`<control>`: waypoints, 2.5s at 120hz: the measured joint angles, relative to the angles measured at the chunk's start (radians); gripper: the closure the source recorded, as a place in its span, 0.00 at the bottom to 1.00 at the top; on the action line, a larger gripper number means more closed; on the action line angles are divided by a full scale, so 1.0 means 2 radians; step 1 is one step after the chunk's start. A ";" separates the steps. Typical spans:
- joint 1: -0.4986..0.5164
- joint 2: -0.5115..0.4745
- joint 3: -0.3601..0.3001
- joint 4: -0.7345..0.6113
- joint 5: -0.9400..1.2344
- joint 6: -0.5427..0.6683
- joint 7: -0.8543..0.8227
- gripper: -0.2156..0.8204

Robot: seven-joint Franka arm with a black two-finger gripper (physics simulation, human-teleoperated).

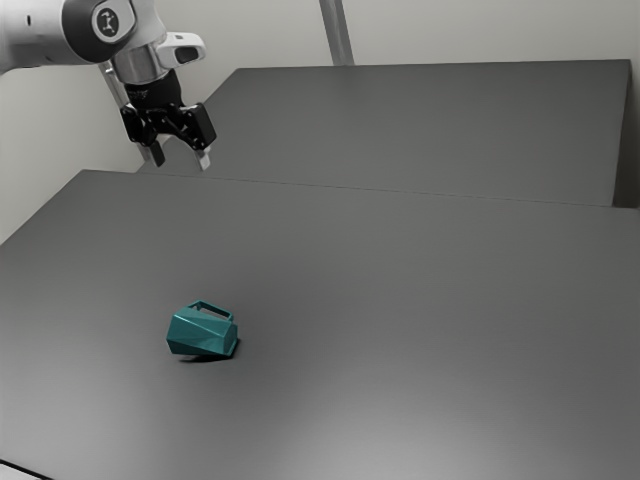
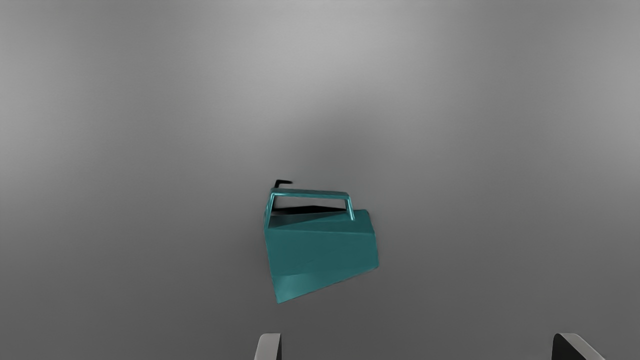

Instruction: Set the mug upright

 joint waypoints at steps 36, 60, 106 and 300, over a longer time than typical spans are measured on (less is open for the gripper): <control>-0.004 -0.006 0.004 0.000 -0.001 -0.002 0.000 0.22; 0.018 -0.007 0.006 0.000 -0.012 -0.009 0.002 0.22; 0.131 0.010 0.023 -0.004 -0.080 -0.008 0.055 0.22; 0.265 0.027 0.049 -0.345 -0.362 0.156 0.374 0.23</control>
